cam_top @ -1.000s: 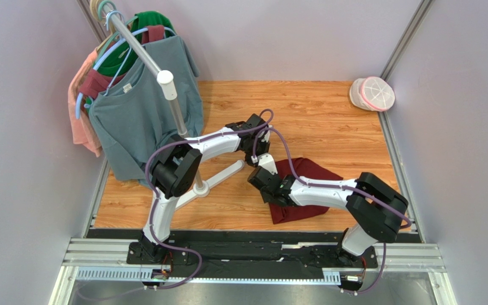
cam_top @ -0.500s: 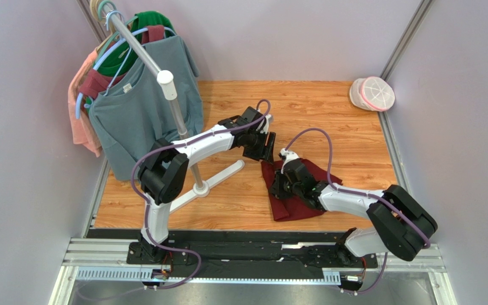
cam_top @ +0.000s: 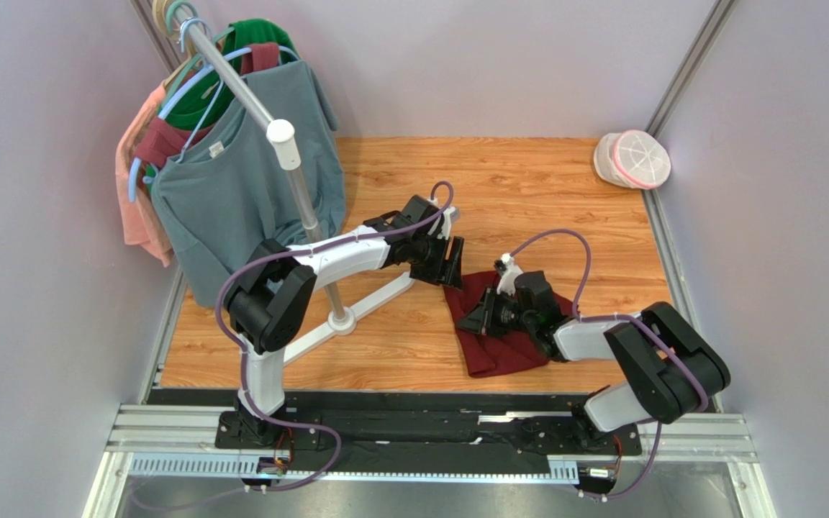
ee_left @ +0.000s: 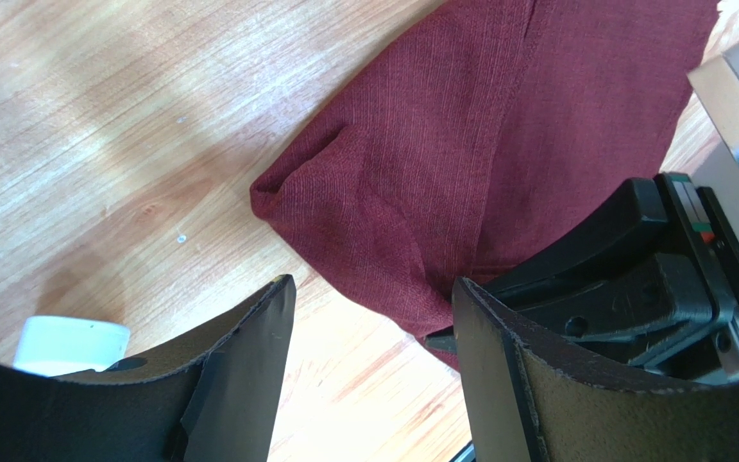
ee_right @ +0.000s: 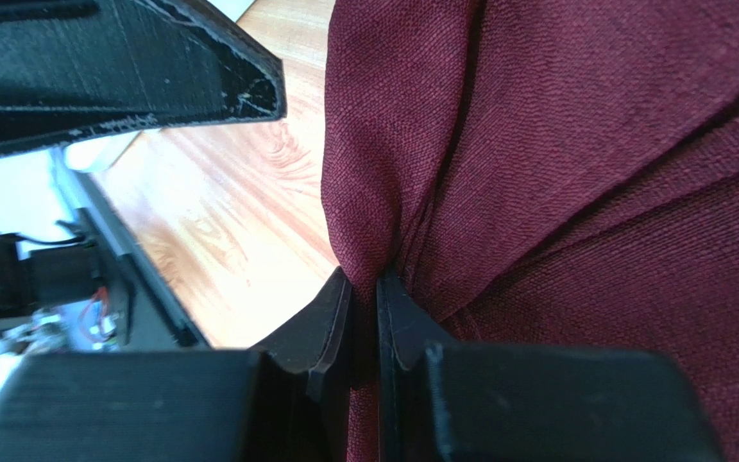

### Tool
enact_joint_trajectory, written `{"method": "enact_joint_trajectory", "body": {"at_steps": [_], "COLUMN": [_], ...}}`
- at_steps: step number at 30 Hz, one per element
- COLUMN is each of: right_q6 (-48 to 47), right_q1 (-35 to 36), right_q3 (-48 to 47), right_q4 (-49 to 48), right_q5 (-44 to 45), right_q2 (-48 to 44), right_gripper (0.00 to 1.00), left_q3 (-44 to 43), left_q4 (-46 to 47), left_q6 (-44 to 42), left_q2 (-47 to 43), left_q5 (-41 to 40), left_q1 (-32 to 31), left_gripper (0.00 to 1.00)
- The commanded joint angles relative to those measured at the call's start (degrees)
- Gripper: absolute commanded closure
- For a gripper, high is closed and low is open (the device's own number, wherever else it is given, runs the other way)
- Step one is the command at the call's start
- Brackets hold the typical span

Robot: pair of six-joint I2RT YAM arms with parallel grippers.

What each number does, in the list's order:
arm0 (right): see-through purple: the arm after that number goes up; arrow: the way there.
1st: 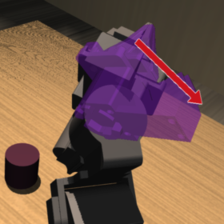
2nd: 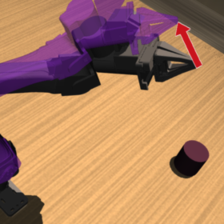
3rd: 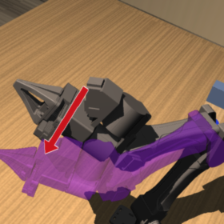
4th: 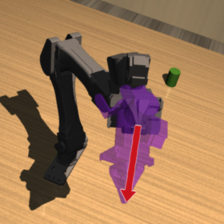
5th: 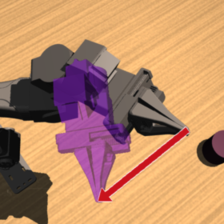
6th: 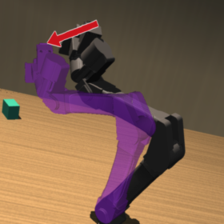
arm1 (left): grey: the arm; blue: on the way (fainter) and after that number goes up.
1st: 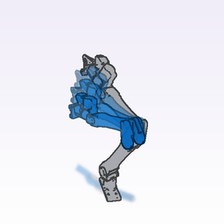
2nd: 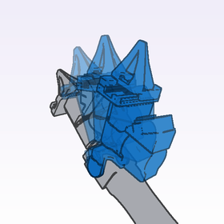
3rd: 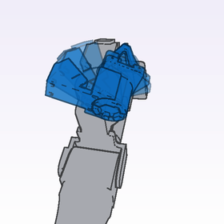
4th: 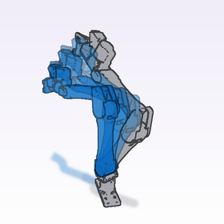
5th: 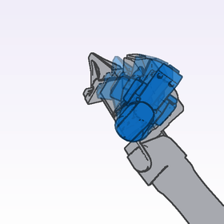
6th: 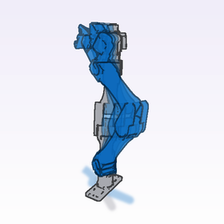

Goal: Fold the napkin, place the utensils inside, and roll it up
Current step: Roll the napkin with the utensil

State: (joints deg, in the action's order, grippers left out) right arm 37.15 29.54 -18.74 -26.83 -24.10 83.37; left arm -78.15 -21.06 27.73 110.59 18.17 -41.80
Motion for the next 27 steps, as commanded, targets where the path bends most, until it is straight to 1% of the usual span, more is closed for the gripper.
{"method": "enact_joint_trajectory", "body": {"at_steps": [1, 6, 10, 15, 20, 23, 24, 26, 27], "right_q6": [0.9, 2.7, 4.2, 4.6, 3.4, 1.9, 1.6, 0.7, 0.3], "right_q1": [-2.7, -7.0, -8.9, -9.7, -9.7, -9.7, -9.7, -9.7, -9.8], "right_q3": [4.6, 6.0, 6.6, 6.1, 5.4, 4.8, 4.3, 4.1, 3.7], "right_q4": [1.4, -4.0, -9.2, -10.8, -8.9, -6.2, -4.8, -3.5, -1.9], "right_q5": [-6.2, -10.3, -13.2, -14.0, -13.6, -12.9, -12.8, -12.1, -11.9], "right_q2": [4.7, 8.6, 11.8, 13.9, 13.5, 12.3, 11.7, 10.1, 9.6], "right_gripper": [0.98, 0.99, 0.99, 1.00, 1.00, 1.00, 1.00, 1.00, 1.00], "left_q3": [0.7, -0.3, -1.7, -3.1, -4.1, -5.5, -6.4, -7.5, -8.7], "left_q4": [3.7, 5.2, 4.4, 3.0, 2.6, 0.9, -0.5, -2.0, -3.9], "left_q6": [1.2, 2.1, 2.1, 1.4, 0.9, 0.2, 0.0, -0.9, -1.2], "left_q2": [-0.1, 1.7, 4.4, 6.5, 8.4, 9.6, 9.8, 10.8, 11.1], "left_q5": [1.2, 2.0, 2.2, 1.4, 0.9, 0.0, -0.2, -1.6, -2.2], "left_q1": [-0.1, -0.1, -0.1, -0.1, -0.3, -0.6, -0.7, -1.2, -1.4], "left_gripper": [0.30, 0.30, 0.31, 0.32, 0.34, 0.38, 0.42, 0.46, 0.51]}}
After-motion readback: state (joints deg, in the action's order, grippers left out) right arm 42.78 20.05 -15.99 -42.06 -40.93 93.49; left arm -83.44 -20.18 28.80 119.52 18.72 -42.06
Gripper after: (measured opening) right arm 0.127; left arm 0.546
